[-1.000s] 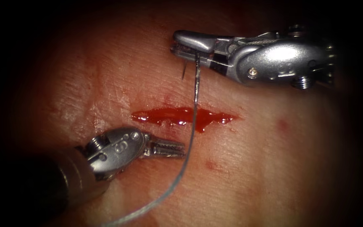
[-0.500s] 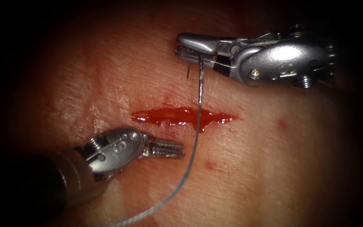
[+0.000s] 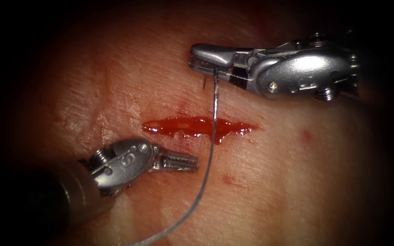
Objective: Wound Closure
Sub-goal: Pass the needle through the top of the incision.
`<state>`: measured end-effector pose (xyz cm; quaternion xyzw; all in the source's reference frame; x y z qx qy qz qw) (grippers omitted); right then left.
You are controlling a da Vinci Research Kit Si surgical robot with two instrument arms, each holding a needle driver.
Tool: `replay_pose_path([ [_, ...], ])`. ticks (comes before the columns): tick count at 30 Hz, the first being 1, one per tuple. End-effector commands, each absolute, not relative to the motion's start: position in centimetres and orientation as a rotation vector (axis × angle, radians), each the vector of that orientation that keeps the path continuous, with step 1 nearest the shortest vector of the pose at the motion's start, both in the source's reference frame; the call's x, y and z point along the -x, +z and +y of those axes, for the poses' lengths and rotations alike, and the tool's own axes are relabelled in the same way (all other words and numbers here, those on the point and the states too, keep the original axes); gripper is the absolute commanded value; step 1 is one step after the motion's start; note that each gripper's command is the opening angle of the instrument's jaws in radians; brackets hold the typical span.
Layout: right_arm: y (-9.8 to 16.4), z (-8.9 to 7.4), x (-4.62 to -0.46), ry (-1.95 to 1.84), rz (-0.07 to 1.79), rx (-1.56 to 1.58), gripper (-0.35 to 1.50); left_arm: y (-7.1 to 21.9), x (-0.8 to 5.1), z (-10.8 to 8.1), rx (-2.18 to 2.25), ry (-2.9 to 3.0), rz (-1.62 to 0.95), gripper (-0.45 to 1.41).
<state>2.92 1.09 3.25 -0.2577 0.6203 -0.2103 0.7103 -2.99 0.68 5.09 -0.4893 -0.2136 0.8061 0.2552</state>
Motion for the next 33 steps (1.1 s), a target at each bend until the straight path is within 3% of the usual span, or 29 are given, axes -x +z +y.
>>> replay_pose_path([
  [1, 3.25, 1.19, -2.97, -0.479, 1.372, 0.586, -0.35, 5.15, 3.04, 0.72, 1.332, 2.189, -0.577, -0.32],
  [33, 3.25, 1.15, -3.01, -0.494, 1.358, 0.621, -0.35, 5.16, 3.01, 0.72, 1.334, 2.191, -0.580, -0.38],
])
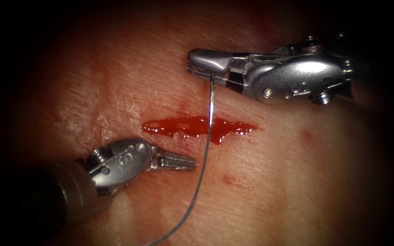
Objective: Wound Closure
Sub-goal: Pass the needle through the top of the incision.
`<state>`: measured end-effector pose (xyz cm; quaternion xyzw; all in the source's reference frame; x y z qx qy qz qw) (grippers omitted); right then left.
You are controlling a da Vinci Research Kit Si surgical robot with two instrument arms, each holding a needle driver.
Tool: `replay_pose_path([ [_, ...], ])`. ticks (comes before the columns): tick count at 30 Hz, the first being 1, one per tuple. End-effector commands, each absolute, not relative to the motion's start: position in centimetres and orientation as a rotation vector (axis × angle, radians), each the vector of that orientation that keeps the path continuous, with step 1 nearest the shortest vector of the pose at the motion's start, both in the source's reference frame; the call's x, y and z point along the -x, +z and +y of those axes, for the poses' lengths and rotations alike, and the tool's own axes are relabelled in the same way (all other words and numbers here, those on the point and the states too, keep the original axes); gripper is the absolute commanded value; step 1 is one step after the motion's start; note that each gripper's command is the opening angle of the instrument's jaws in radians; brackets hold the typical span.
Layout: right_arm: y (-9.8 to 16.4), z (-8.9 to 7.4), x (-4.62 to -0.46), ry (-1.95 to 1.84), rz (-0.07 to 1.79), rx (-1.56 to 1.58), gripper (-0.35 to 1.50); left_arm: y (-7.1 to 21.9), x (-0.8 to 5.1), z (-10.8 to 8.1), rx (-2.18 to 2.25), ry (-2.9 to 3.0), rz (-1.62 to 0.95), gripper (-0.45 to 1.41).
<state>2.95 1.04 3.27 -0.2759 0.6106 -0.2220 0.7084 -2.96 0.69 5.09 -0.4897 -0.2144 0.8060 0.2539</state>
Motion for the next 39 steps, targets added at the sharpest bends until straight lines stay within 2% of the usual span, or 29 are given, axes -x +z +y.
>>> replay_pose_path([
  [1, 3.24, 1.15, -3.01, -0.491, 1.360, 0.622, -0.35, 5.16, 3.01, 0.72, 1.334, 2.191, -0.580, -0.38],
  [39, 3.31, 0.93, -3.06, -0.396, 1.431, 0.541, -0.35, 5.16, 2.96, 0.72, 1.337, 2.193, -0.584, -0.42],
])
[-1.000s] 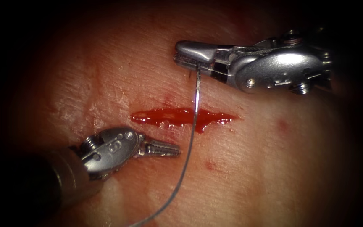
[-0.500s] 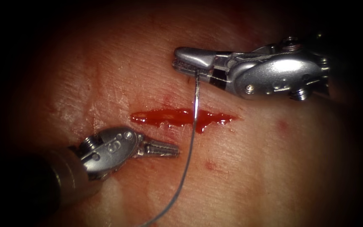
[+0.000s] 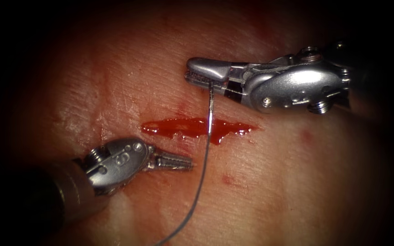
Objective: Wound Closure
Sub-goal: Pass the needle through the top of the incision.
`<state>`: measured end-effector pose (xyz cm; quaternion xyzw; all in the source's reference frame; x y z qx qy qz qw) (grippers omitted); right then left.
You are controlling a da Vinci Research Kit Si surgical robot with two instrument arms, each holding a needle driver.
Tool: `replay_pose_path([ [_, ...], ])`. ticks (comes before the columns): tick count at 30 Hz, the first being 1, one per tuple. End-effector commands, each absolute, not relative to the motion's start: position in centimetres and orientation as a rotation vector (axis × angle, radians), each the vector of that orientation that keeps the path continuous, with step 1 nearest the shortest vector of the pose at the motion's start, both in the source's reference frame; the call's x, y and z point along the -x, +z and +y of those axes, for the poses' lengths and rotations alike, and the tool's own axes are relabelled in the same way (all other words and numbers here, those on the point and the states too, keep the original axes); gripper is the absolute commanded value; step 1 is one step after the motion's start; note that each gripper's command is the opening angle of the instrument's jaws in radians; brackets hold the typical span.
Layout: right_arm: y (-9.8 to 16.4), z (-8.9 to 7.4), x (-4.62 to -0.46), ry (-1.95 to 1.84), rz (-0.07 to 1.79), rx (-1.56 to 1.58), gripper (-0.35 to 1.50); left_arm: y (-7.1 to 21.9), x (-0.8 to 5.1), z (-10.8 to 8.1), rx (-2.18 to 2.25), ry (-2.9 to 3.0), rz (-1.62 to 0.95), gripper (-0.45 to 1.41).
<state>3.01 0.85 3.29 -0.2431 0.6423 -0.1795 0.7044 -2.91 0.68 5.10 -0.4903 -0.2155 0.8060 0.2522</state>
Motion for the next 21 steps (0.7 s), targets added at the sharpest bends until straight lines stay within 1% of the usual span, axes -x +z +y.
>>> replay_pose_path([
  [1, 3.32, 0.92, -3.06, -0.379, 1.437, 0.523, -0.35, 5.16, 2.96, 0.72, 1.337, 2.193, -0.584, -0.42],
  [6, 3.36, 0.91, -3.07, -0.321, 1.456, 0.459, -0.35, 5.16, 2.96, 0.72, 1.337, 2.193, -0.584, -0.42],
  [21, 3.39, 0.91, -3.09, -0.294, 1.447, 0.411, -0.35, 5.16, 2.95, 0.72, 1.337, 2.193, -0.584, -0.44],
])
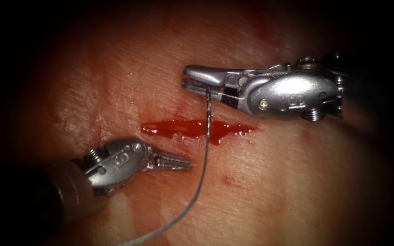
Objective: Wound Closure
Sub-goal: Pass the needle through the top of the incision.
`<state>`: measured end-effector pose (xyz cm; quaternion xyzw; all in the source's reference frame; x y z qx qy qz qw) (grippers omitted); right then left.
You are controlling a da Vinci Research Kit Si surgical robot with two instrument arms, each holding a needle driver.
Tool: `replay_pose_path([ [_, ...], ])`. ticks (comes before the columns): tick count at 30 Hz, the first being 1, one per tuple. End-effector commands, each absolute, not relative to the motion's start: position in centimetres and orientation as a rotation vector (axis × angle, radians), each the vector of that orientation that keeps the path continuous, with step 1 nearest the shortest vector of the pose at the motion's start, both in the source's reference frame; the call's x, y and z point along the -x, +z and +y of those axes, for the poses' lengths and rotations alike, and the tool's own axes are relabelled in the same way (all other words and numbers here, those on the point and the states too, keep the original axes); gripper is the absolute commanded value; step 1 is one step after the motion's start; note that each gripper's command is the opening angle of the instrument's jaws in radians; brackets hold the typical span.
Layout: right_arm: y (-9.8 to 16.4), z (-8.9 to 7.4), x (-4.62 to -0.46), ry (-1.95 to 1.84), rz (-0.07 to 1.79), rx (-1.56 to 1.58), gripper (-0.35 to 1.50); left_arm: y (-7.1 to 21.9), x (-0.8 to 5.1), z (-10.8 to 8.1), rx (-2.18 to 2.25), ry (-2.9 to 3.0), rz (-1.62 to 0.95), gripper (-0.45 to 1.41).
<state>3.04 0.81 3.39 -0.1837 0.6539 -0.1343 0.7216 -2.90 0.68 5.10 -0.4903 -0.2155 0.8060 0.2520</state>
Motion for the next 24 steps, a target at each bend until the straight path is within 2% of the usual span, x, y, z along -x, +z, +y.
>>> replay_pose_path([
  [1, 3.39, 0.93, -3.09, -0.276, 1.446, 0.399, -0.35, 5.16, 2.95, 0.72, 1.337, 2.193, -0.584, -0.44],
  [9, 3.40, 1.13, -3.02, -0.014, 1.453, 0.201, -0.35, 5.16, 2.95, 0.72, 1.337, 2.193, -0.584, -0.44],
  [24, 3.49, 1.26, -3.05, 0.134, 1.435, 0.048, -0.35, 5.17, 2.97, 0.71, 1.330, 2.197, -0.583, -0.45],
])
